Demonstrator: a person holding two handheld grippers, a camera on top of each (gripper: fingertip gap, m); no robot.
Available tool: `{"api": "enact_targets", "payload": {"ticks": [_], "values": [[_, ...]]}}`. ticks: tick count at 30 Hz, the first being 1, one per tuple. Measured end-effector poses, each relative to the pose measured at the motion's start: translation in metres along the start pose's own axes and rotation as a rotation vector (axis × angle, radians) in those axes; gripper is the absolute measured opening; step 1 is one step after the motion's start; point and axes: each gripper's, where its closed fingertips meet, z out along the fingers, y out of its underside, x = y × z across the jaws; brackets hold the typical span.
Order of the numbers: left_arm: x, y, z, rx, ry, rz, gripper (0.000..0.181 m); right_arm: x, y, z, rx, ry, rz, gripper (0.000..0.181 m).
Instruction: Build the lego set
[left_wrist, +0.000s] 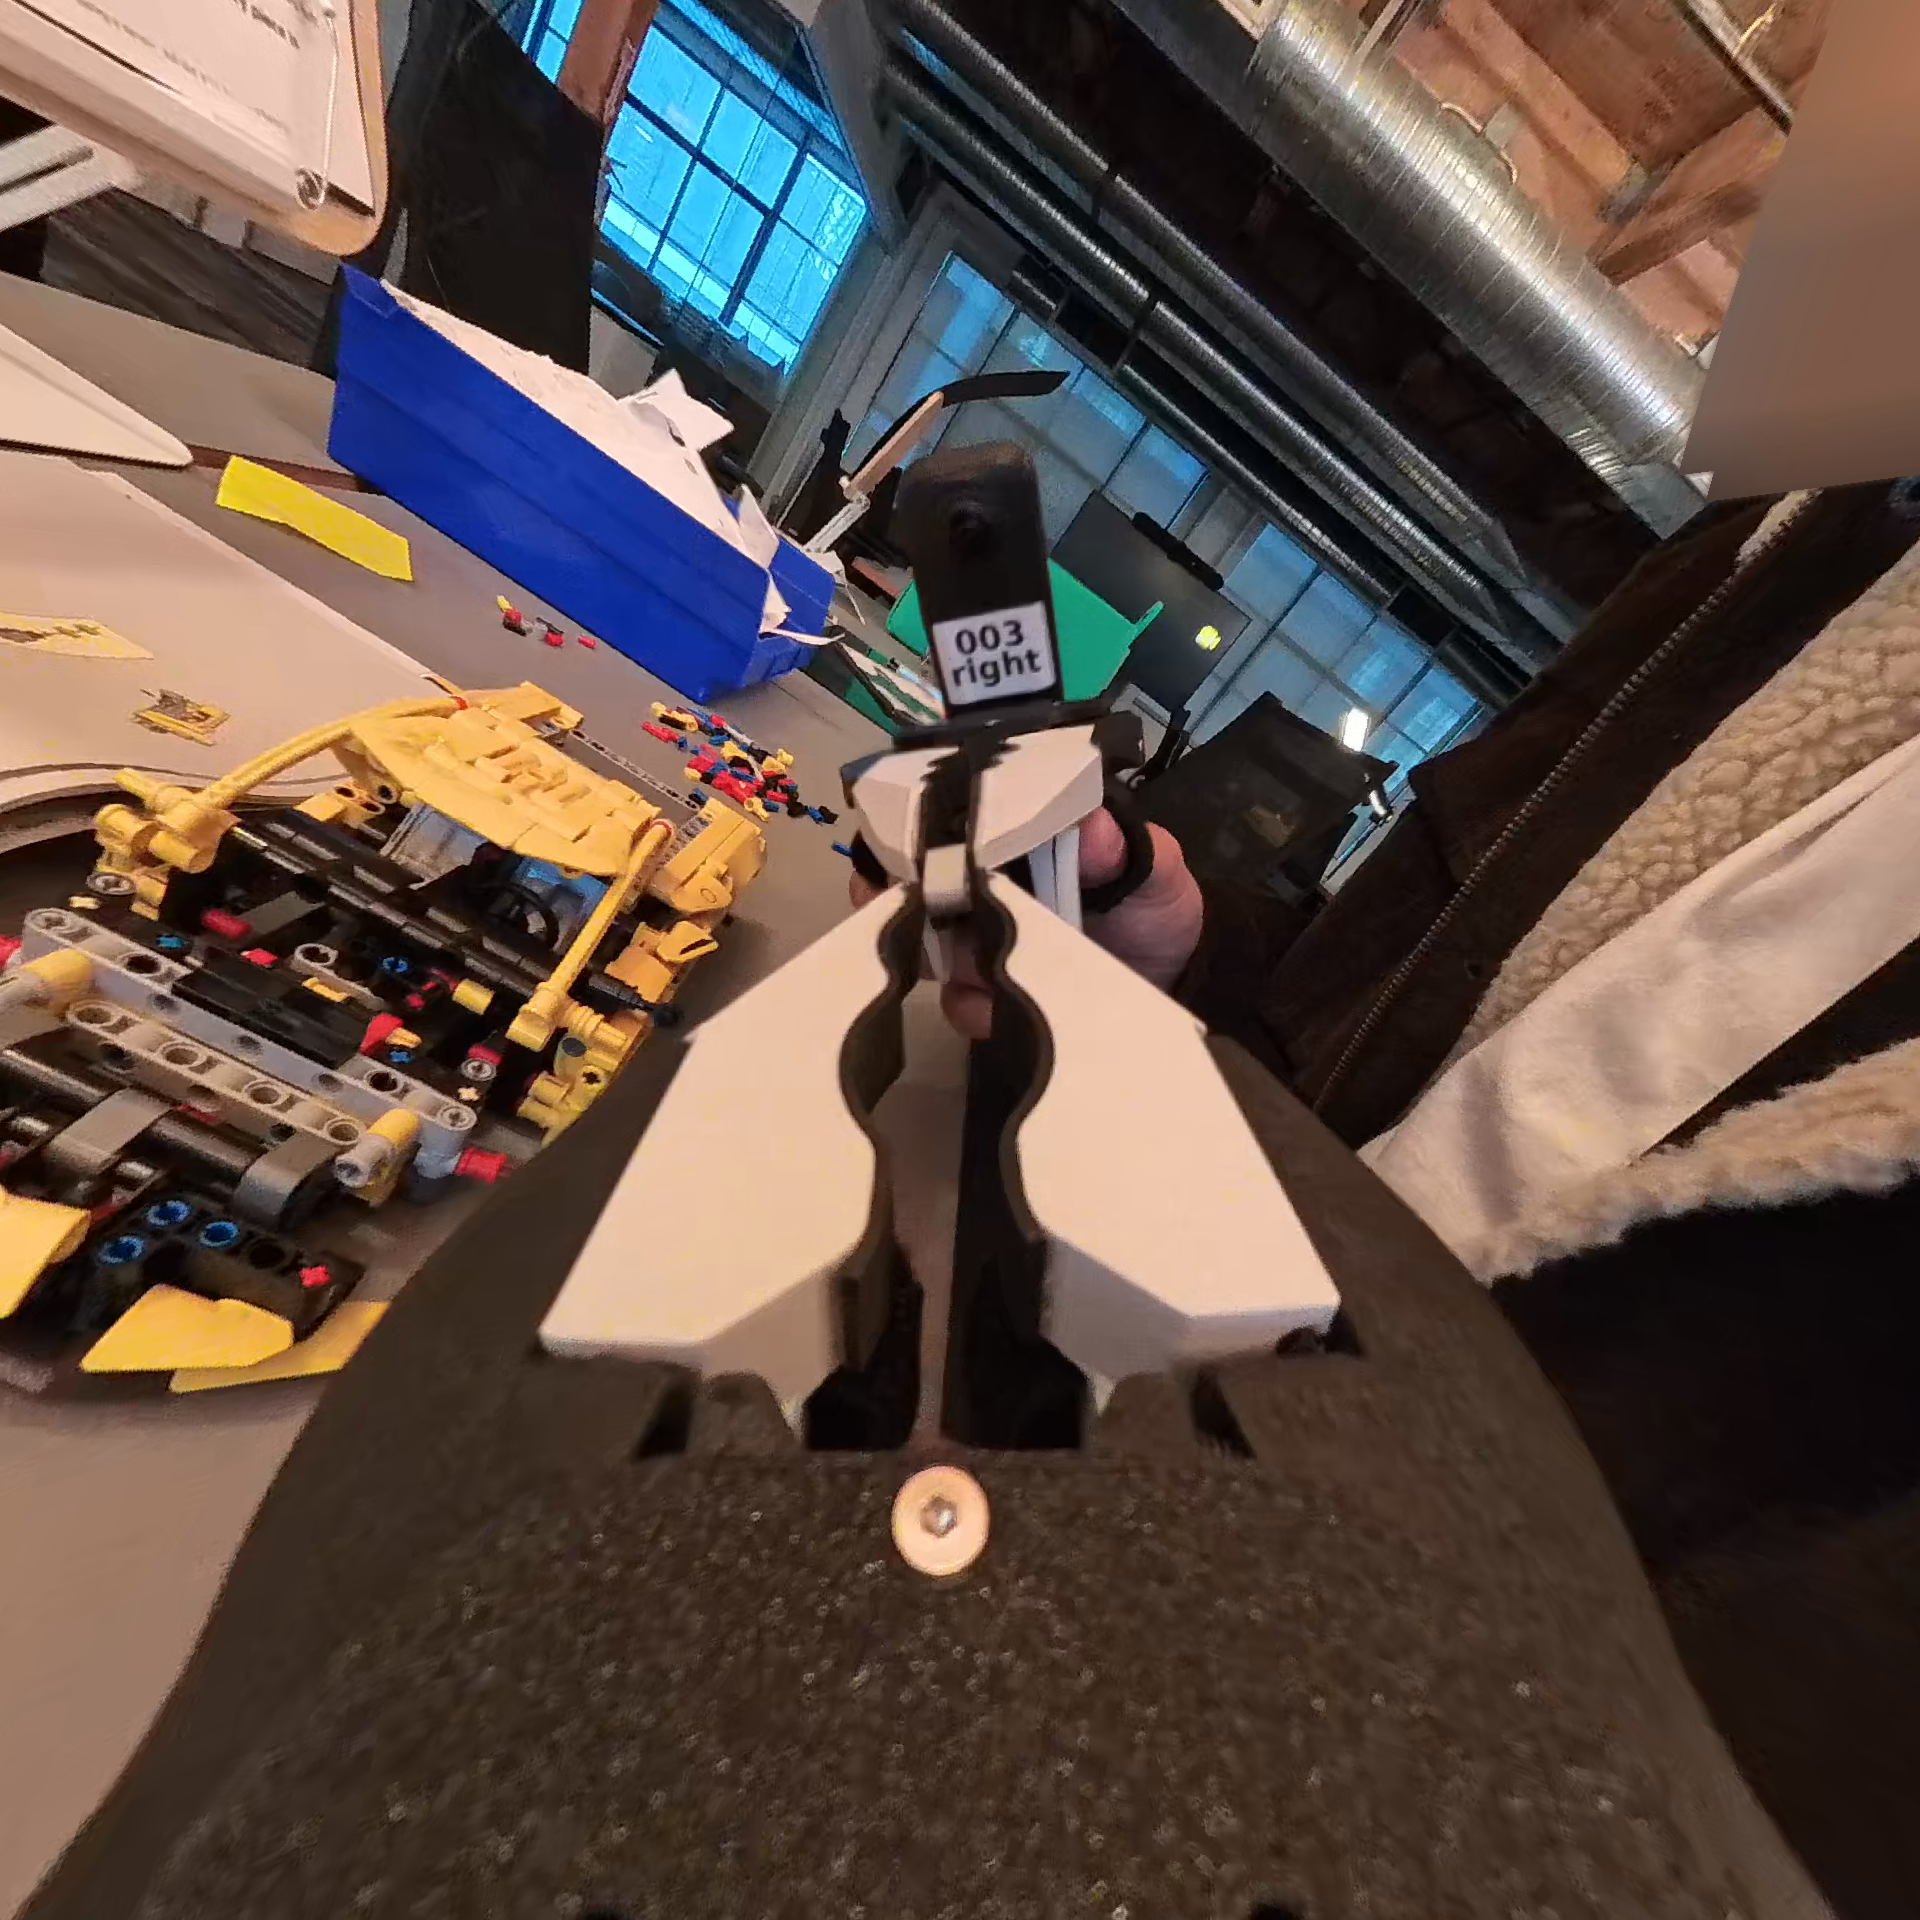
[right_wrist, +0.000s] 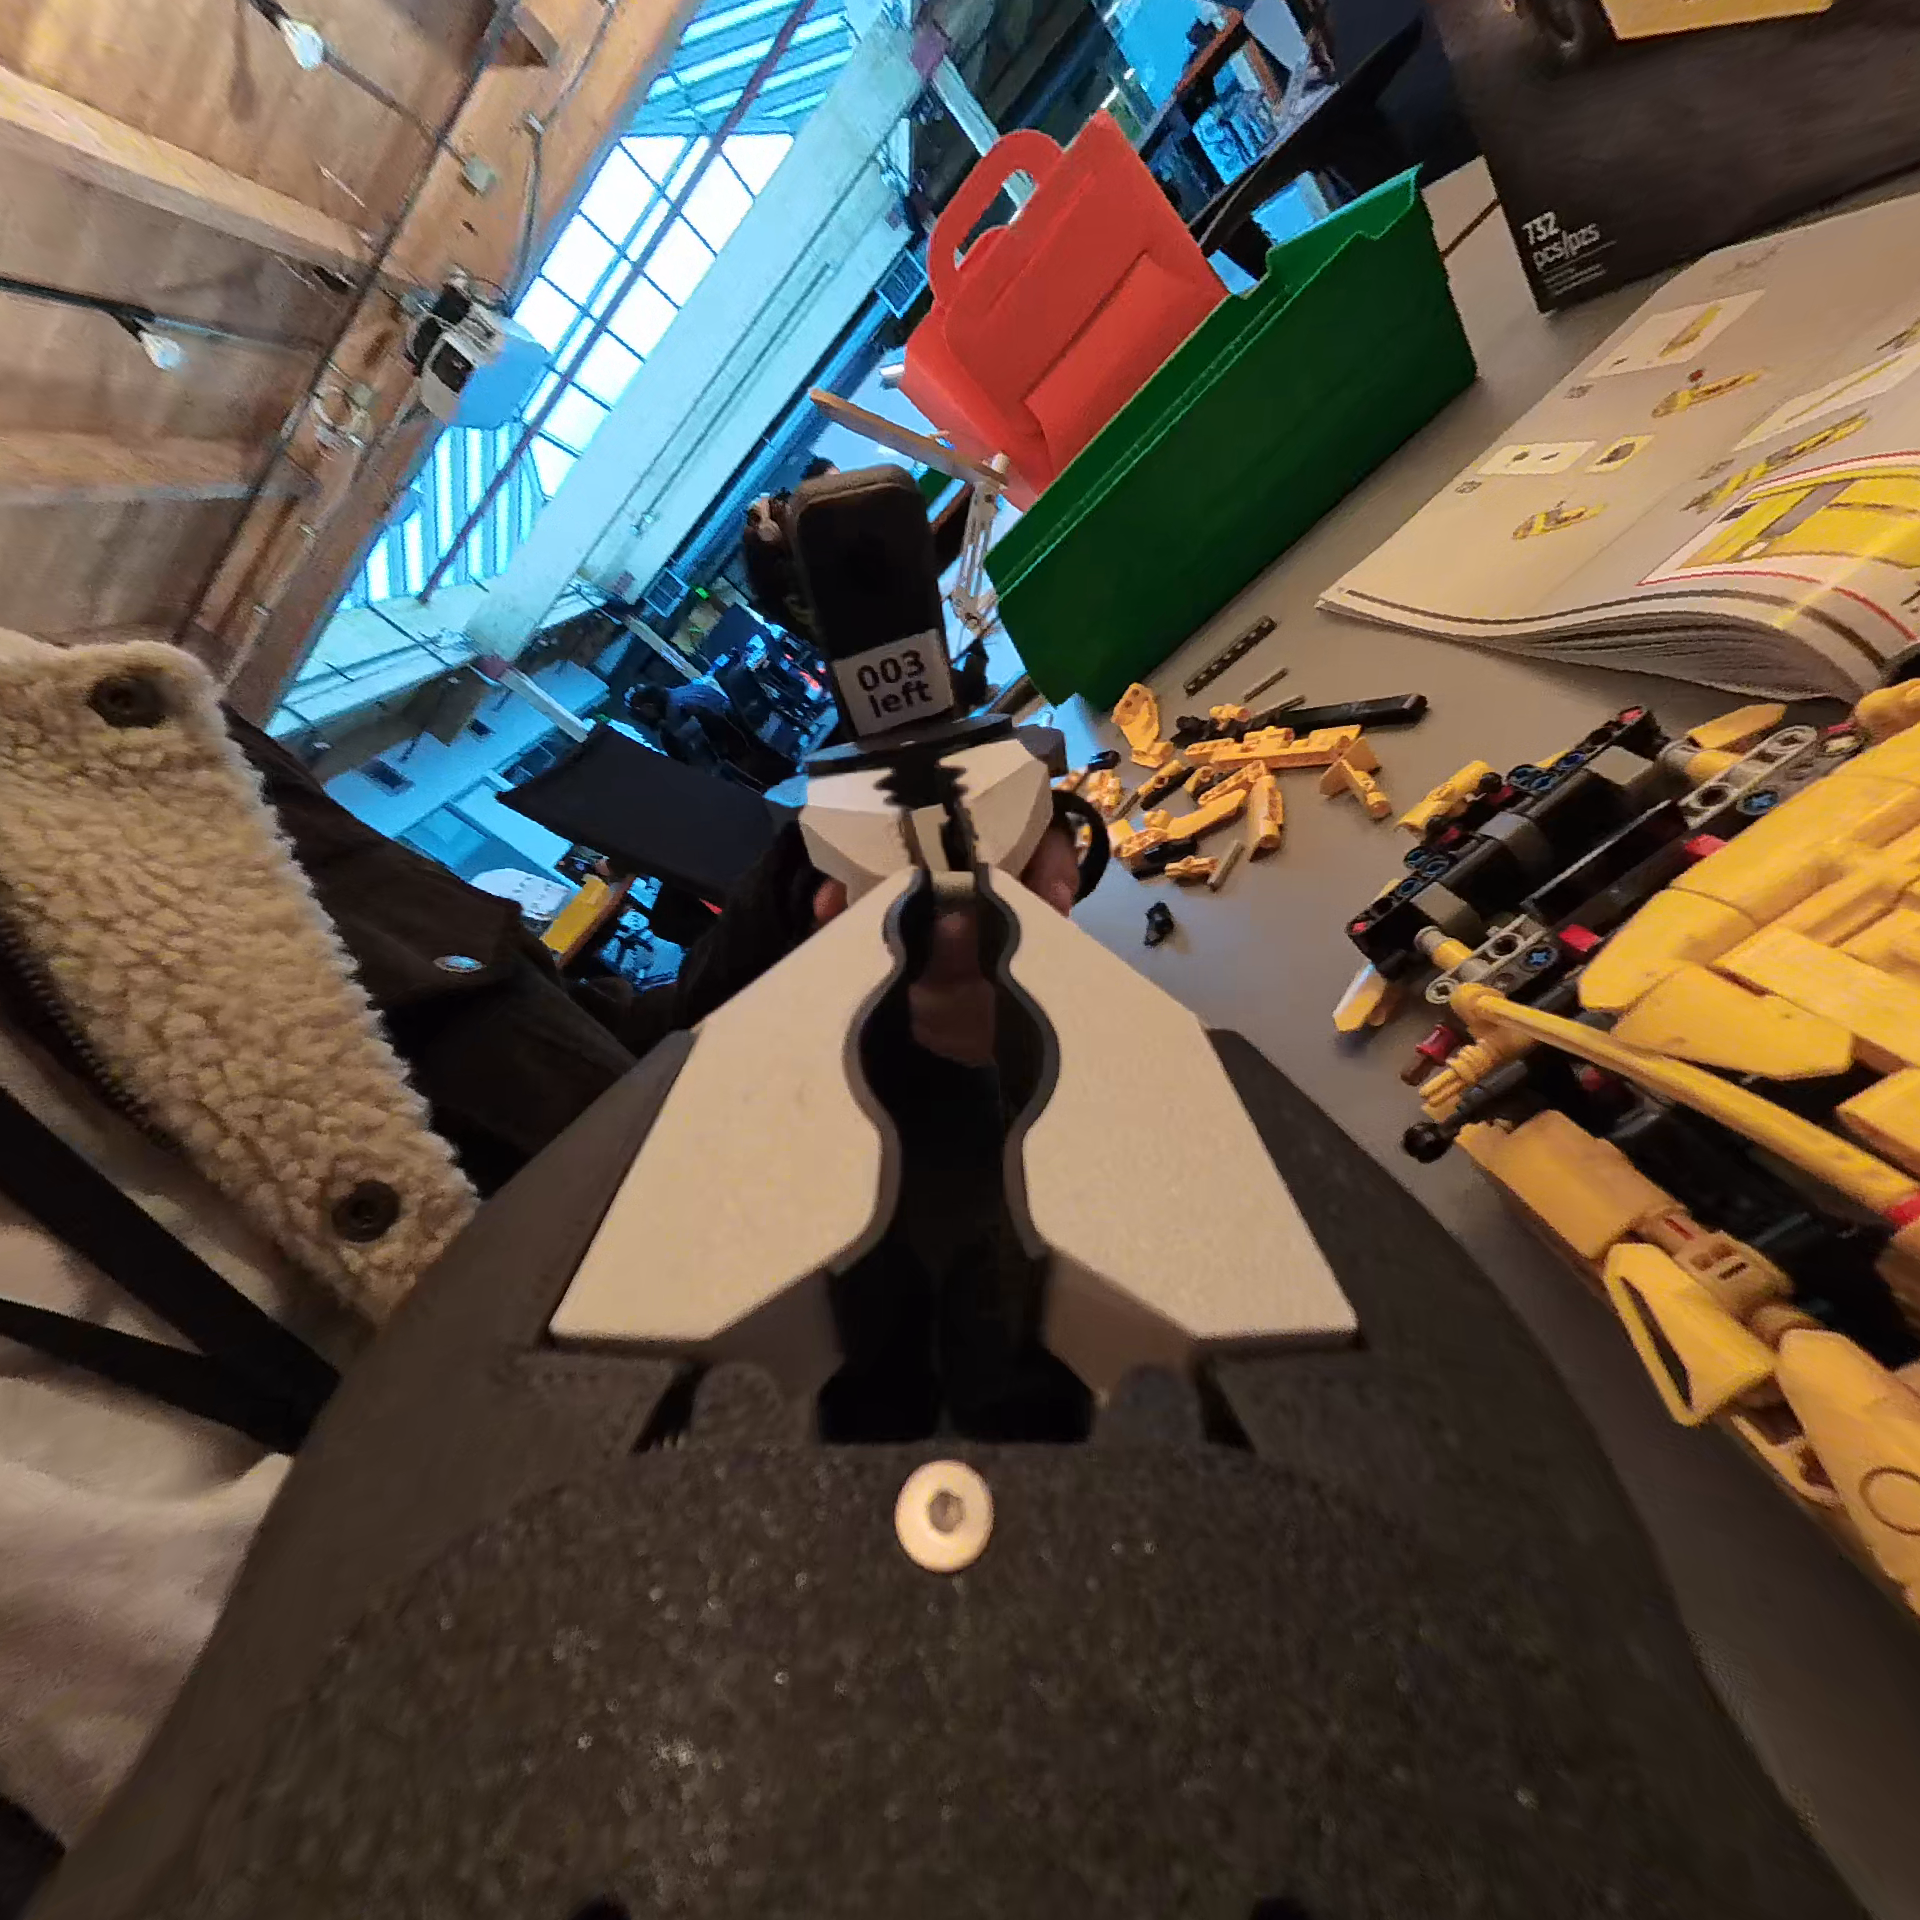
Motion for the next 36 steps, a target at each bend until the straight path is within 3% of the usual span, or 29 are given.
{"api": "enact_targets", "payload": {"ticks": [13,15,17,20,22,25,29,36], "values": [[-0.001,-0.004,-0.002,0.032,0.042,-0.081,0.007,0.0,-0.002,0.002,0.071,-0.029,0.024,0.006],[-0.006,-0.002,-0.003,0.032,0.043,-0.145,0.007,0.0,-0.001,0.001,0.045,0.011,-0.104,0.021],[-0.013,0.002,-0.007,0.02,0.055,-0.25,0.007,0.008,0.006,-0.001,-0.062,0.127,-0.358,0.027],[-0.015,0.01,-0.009,-0.011,0.109,-0.386,0.007,0.016,0.019,-0.003,-0.225,0.236,-0.728,0.031],[-0.011,0.014,-0.008,-0.04,0.152,-0.438,0.007,0.013,0.024,-0.002,-0.268,0.234,-0.868,0.031],[-0.005,0.022,-0.006,-0.094,0.183,-0.465,0.007,0.012,0.029,0.0,-0.316,0.229,-0.943,0.027],[-0.003,0.026,-0.004,-0.115,0.192,-0.474,0.007,0.006,0.029,0.003,-0.312,0.219,-1.024,0.008],[0.002,0.021,-0.003,-0.08,0.236,-0.504,0.008,0.001,0.025,0.004,-0.26,0.212,-1.05,0.006]]}}
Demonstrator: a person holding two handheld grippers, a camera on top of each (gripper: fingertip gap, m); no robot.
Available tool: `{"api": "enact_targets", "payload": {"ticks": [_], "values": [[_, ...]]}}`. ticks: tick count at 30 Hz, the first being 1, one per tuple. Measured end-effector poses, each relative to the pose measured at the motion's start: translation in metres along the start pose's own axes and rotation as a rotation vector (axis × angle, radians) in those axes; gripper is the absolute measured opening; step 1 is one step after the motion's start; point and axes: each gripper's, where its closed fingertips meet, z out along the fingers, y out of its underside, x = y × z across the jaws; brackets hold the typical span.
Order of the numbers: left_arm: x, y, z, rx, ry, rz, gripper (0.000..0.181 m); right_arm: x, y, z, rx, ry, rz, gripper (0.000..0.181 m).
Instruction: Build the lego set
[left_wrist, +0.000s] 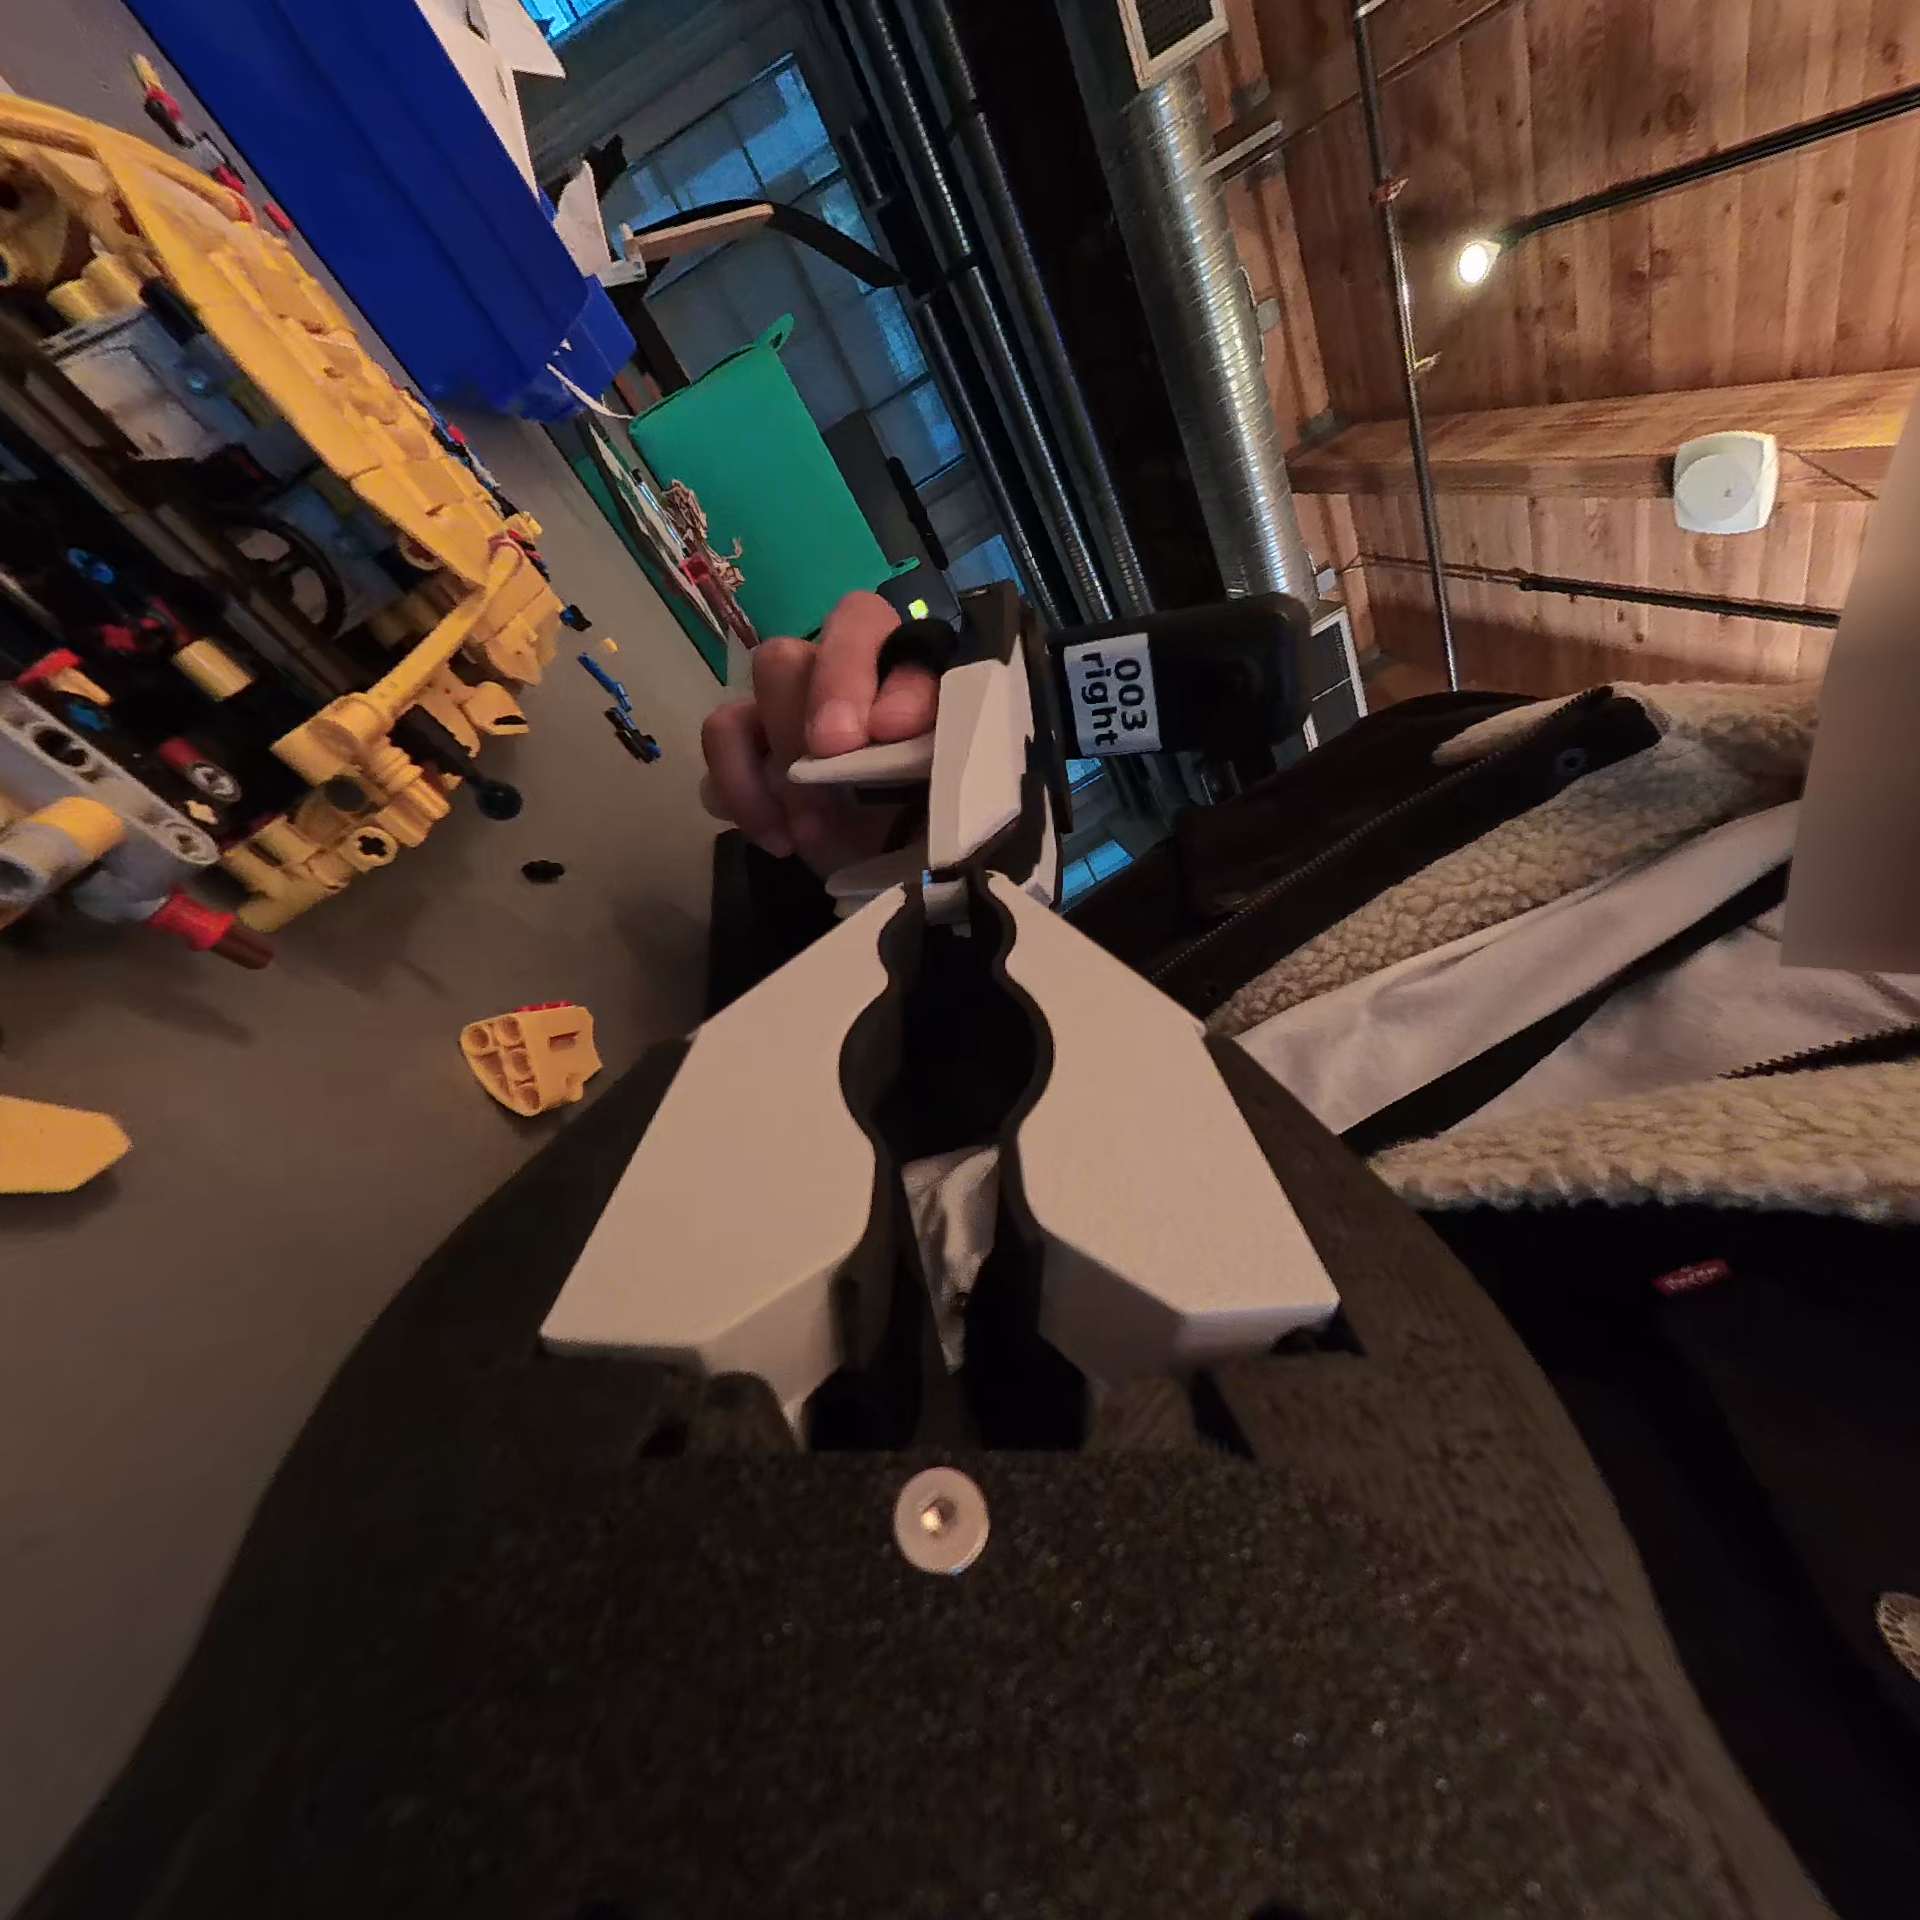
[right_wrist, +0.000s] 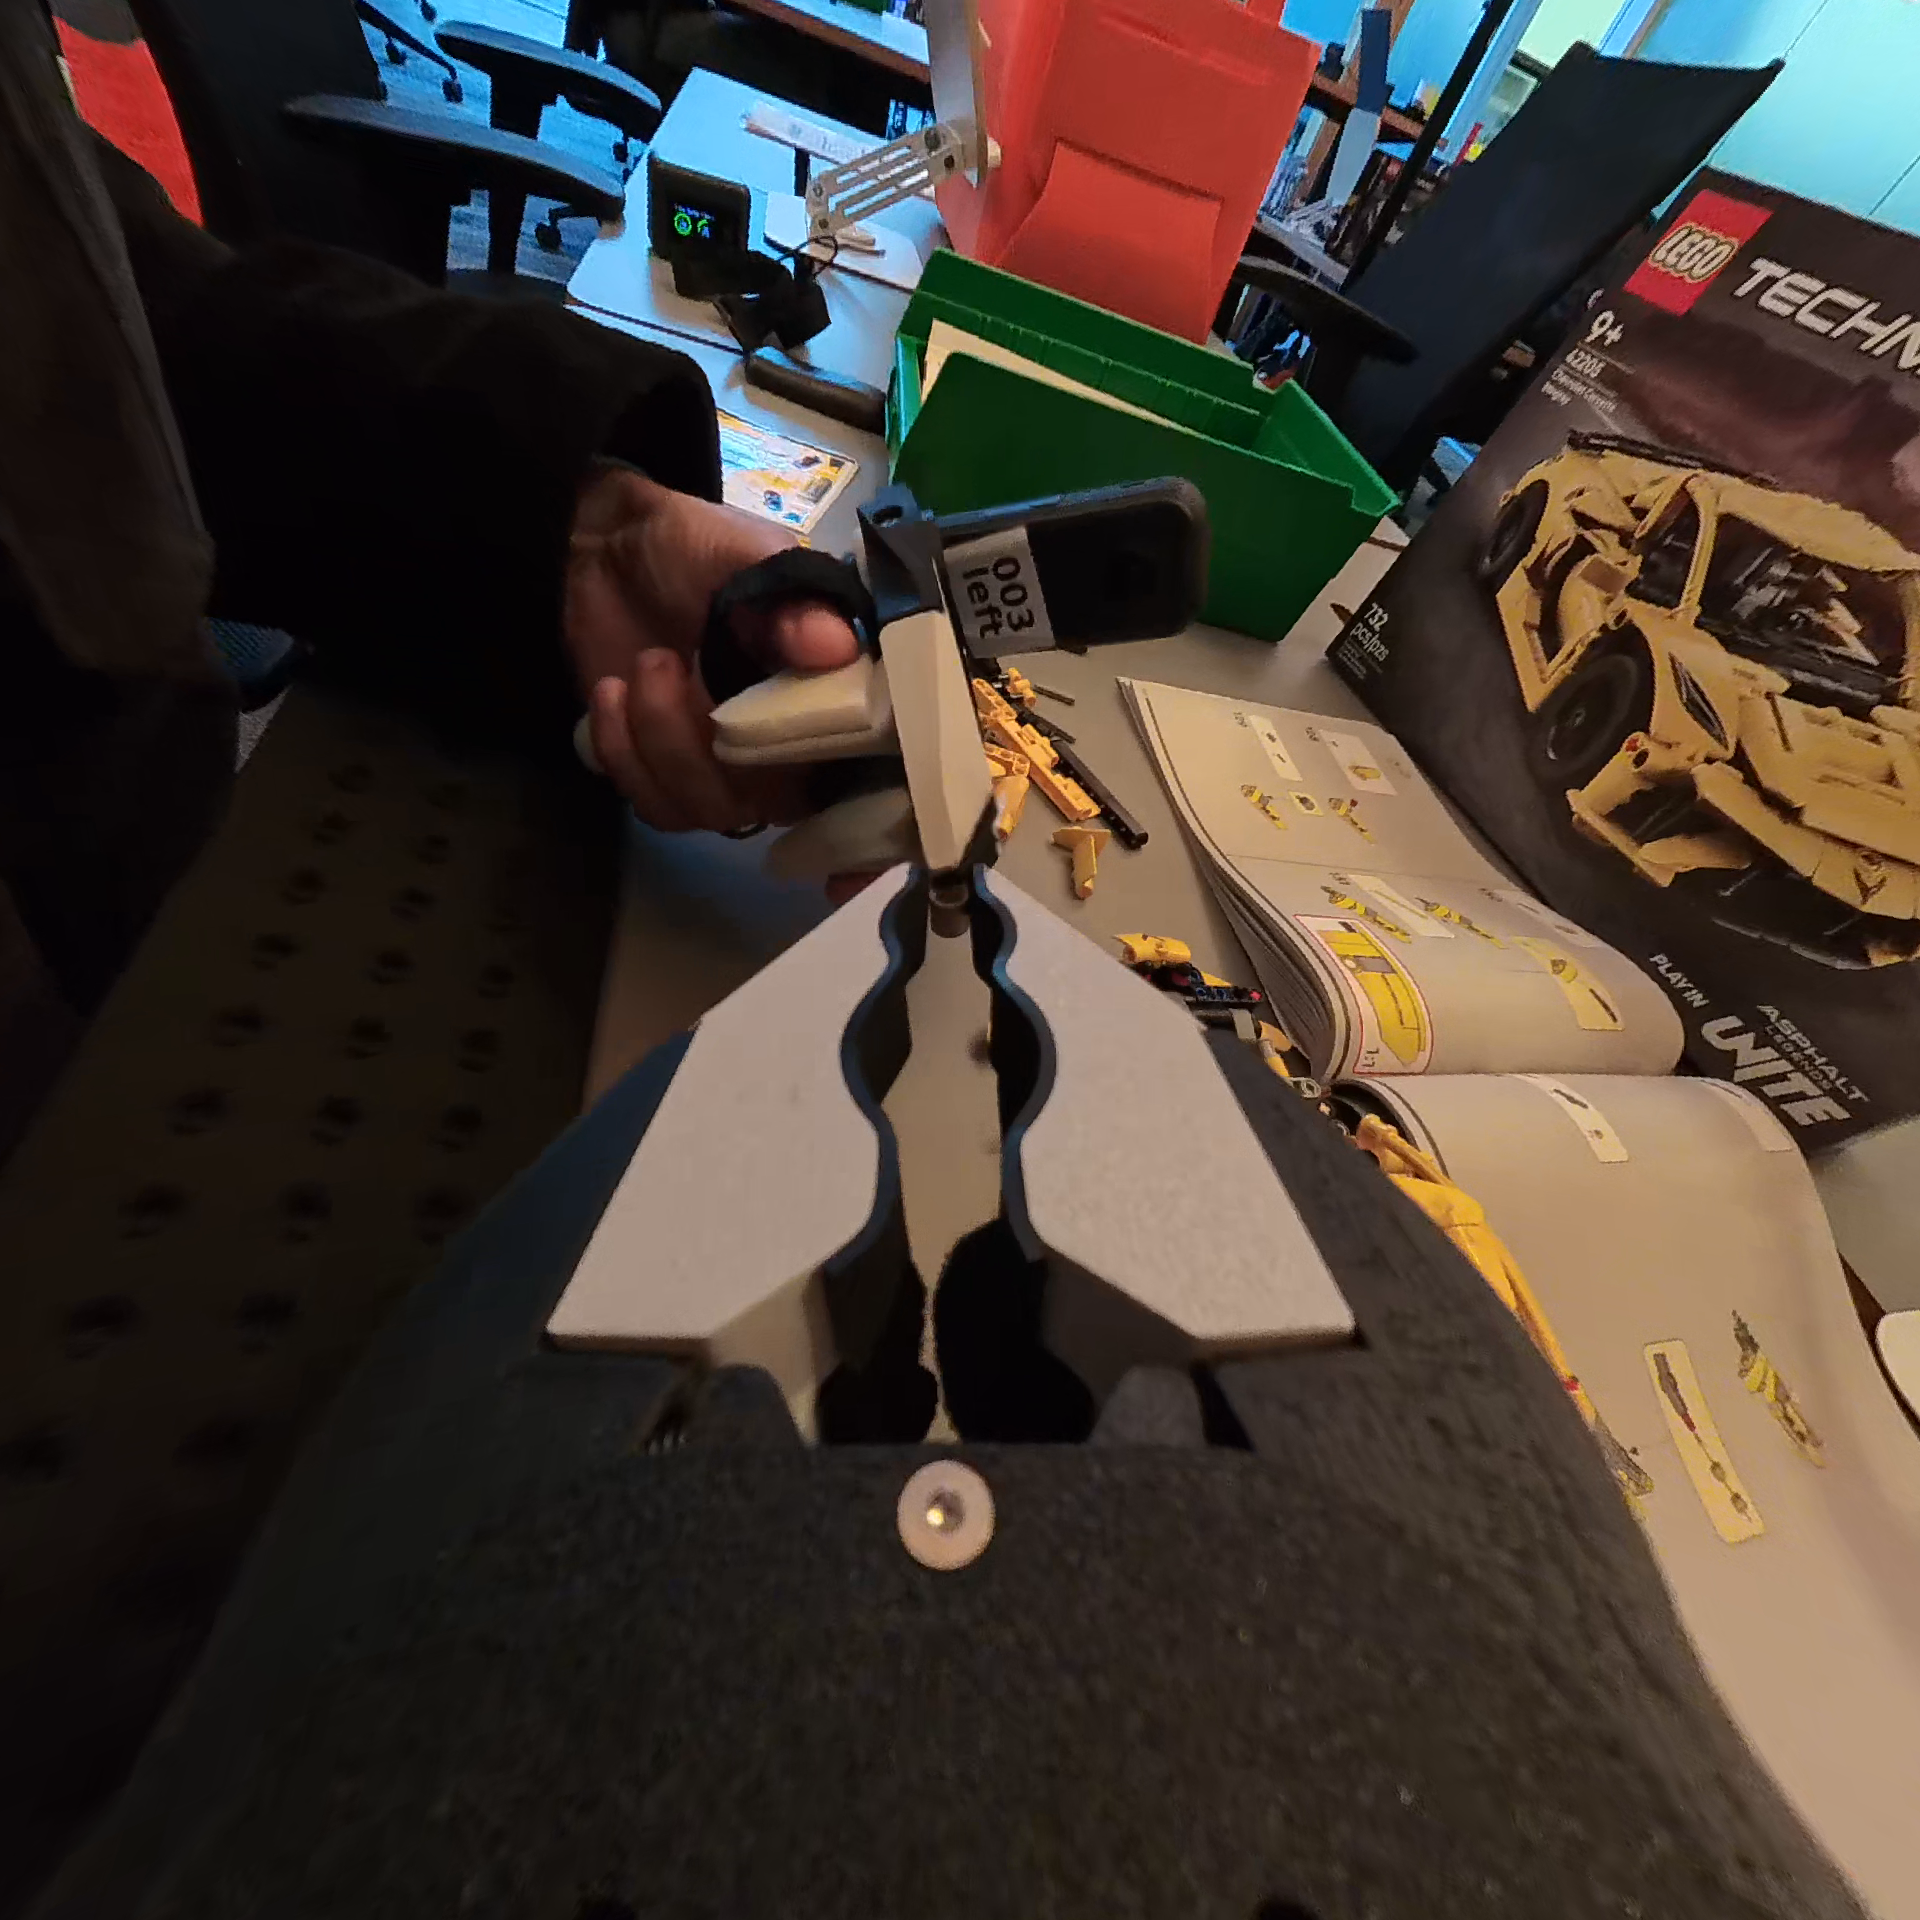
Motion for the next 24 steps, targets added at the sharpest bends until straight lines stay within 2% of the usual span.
{"api": "enact_targets", "payload": {"ticks": [24], "values": [[-0.008,0.014,0.005,-0.076,-0.052,-0.017,0.008,-0.012,0.012,-0.006,-0.048,-0.107,-0.01,0.006]]}}
